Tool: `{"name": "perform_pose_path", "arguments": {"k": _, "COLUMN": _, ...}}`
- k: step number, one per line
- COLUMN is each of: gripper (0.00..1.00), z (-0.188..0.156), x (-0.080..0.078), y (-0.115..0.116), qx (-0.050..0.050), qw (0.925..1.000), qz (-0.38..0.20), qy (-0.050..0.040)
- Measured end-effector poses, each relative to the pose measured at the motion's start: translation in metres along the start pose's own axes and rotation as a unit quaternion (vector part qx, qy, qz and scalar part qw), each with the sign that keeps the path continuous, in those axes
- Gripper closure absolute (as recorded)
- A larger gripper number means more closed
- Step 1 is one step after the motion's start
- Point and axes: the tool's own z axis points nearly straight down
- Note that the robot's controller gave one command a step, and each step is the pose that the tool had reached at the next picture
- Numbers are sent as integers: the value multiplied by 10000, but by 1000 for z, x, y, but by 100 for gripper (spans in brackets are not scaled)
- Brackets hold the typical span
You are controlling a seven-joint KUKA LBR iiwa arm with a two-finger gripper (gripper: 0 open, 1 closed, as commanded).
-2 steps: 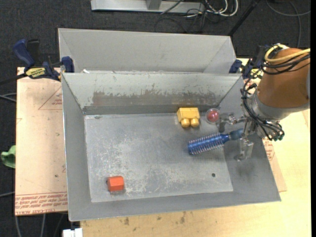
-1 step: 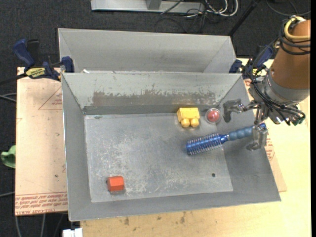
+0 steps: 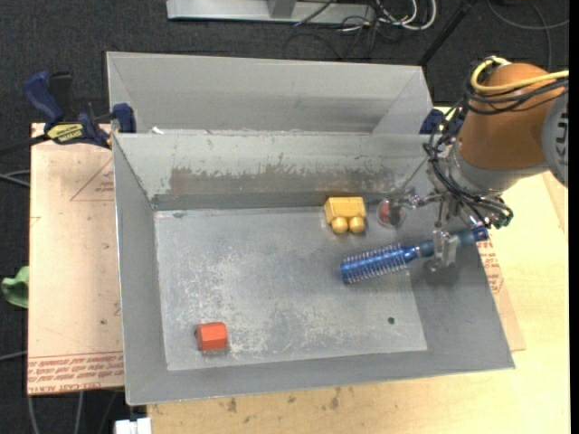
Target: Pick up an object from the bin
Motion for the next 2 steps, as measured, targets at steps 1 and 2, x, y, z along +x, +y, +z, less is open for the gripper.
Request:
{"name": "perform_pose_path", "arguments": {"k": 1, "gripper": 0, "z": 63, "x": -15, "y": 8, "qx": -6, "qw": 9980, "qz": 638, "qy": 5}}
{"name": "perform_pose_path", "arguments": {"k": 2, "gripper": 100, "z": 59, "x": -16, "y": 7, "qx": 5, "qw": 9980, "qz": 638, "qy": -15}}
